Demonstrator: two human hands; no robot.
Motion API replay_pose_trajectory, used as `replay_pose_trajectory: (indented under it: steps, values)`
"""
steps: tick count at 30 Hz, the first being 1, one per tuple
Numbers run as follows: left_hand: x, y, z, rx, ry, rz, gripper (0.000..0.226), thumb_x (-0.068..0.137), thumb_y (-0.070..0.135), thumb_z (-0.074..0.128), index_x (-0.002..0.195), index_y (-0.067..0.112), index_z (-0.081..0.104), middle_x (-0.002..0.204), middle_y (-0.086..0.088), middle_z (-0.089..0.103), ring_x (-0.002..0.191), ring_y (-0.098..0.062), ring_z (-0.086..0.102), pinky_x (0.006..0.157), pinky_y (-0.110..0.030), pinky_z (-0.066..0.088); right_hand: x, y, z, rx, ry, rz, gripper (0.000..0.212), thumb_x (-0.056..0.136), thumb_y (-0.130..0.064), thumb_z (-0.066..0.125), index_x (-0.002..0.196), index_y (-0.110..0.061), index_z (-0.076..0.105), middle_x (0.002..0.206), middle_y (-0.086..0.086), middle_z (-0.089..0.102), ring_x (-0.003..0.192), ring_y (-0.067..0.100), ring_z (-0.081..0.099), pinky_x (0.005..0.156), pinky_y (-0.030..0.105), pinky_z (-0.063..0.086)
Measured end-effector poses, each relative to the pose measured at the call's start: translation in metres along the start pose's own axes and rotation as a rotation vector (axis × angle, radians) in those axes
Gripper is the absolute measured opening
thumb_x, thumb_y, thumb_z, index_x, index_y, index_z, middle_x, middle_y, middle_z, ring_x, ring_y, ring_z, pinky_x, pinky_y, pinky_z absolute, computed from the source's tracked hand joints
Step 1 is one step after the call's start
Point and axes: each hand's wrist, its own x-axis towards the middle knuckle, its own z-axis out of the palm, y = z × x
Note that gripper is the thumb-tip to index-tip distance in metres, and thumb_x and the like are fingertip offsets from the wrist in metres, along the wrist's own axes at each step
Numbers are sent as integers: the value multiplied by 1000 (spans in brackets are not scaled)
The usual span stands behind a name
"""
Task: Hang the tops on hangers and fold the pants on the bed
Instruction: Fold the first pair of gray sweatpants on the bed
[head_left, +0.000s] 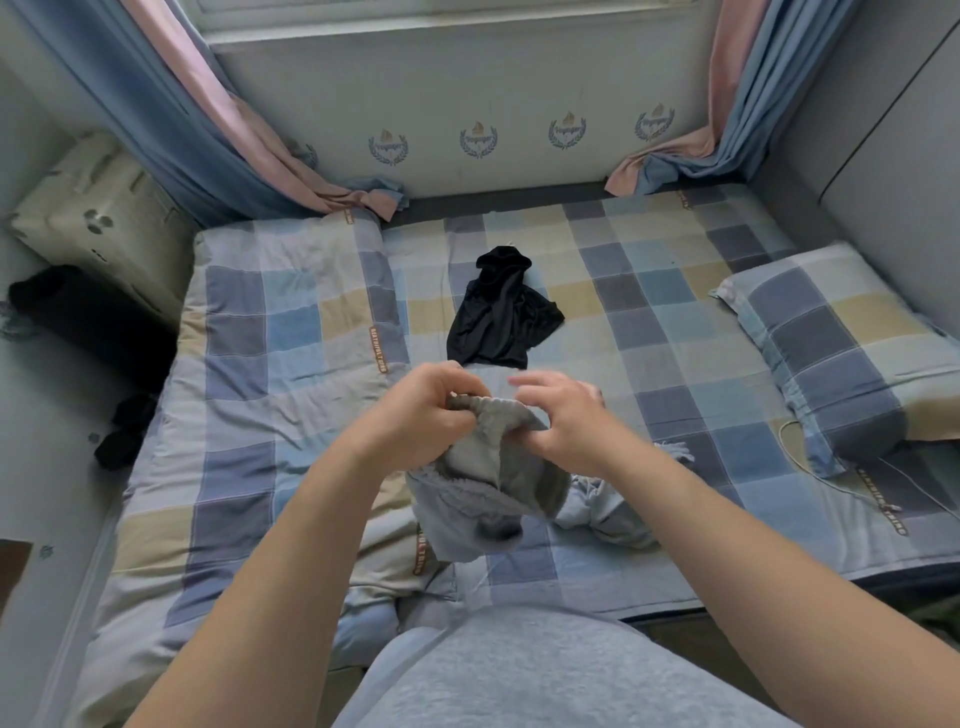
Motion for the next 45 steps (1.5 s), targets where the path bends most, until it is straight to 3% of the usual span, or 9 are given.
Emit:
replay_pose_trajectory:
  steps: [3, 6, 10, 16, 21, 24, 29, 36, 45]
  values:
    - [-4, -6, -4, 40, 171, 10, 46, 84, -7, 57, 74, 35, 71, 86, 5, 54, 65, -3, 51, 59, -13, 41, -3, 2, 5, 178, 53, 64, 22, 92, -27, 66, 76, -24, 52, 75, -2, 60, 73, 21, 54, 75, 37, 44]
    - [-3, -19, -4, 141, 408, -50, 26, 89, 2, 59, 91, 27, 68, 99, 0, 55, 81, -11, 57, 72, -16, 47, -5, 0, 2, 317, 174, 86, 33, 89, -17, 64, 66, -13, 40, 56, -6, 38, 52, 11, 31, 51, 30, 29]
    - [-6, -28, 10, 130, 478, -67, 17, 89, 23, 74, 96, 20, 59, 97, 1, 60, 86, -14, 60, 77, -25, 51, 2, -14, -8, 728, 288, 283, 32, 87, -6, 58, 63, -15, 39, 60, 2, 37, 56, 16, 39, 45, 23, 38]
    - [-11, -31, 50, -25, -205, -154, 46, 65, 68, 76, 100, 42, 61, 97, 19, 67, 90, 4, 64, 71, -13, 50, 9, -27, -24, 1171, 293, 459, 46, 88, -2, 54, 46, -14, 67, 61, 13, 54, 54, 22, 53, 53, 31, 44]
    - [0, -57, 58, 254, 10, -300, 18, 89, 21, 61, 72, 29, 59, 75, 4, 62, 81, -24, 61, 74, -42, 52, 7, -2, -25, 1087, 432, 550, 14, 89, -4, 58, 77, -8, 53, 76, 13, 58, 64, 23, 64, 55, 36, 58]
    - [6, -67, 50, 414, 380, -439, 22, 93, 21, 48, 94, 36, 65, 104, 7, 52, 101, -25, 51, 92, -46, 43, -1, 20, -13, 1004, 367, 638, 31, 89, 0, 55, 112, -18, 43, 97, 18, 62, 72, 33, 72, 55, 45, 61]
    - [21, -65, 42, -290, 551, -390, 28, 95, 1, 45, 92, 19, 65, 95, -10, 68, 87, -26, 62, 71, -41, 52, -6, 30, 27, 637, -41, 749, 14, 89, -9, 49, 88, -6, 63, 61, 17, 67, 59, 35, 71, 62, 54, 62]
    - [21, -52, 37, -1063, 398, -397, 24, 97, -10, 45, 92, 6, 62, 83, -13, 73, 70, -23, 71, 59, -33, 59, 3, 42, 54, 273, -216, 679, 30, 89, -22, 63, 63, -17, 49, 55, 1, 43, 51, 19, 40, 46, 20, 34]
    - [15, -55, 24, -1509, 330, -641, 39, 96, -3, 23, 116, 3, 57, 112, -25, 64, 99, -37, 63, 96, -56, 51, 9, 31, 66, 1340, 49, 902, 34, 87, 18, 26, 96, 2, 54, 86, 20, 60, 56, 27, 59, 40, 26, 45]
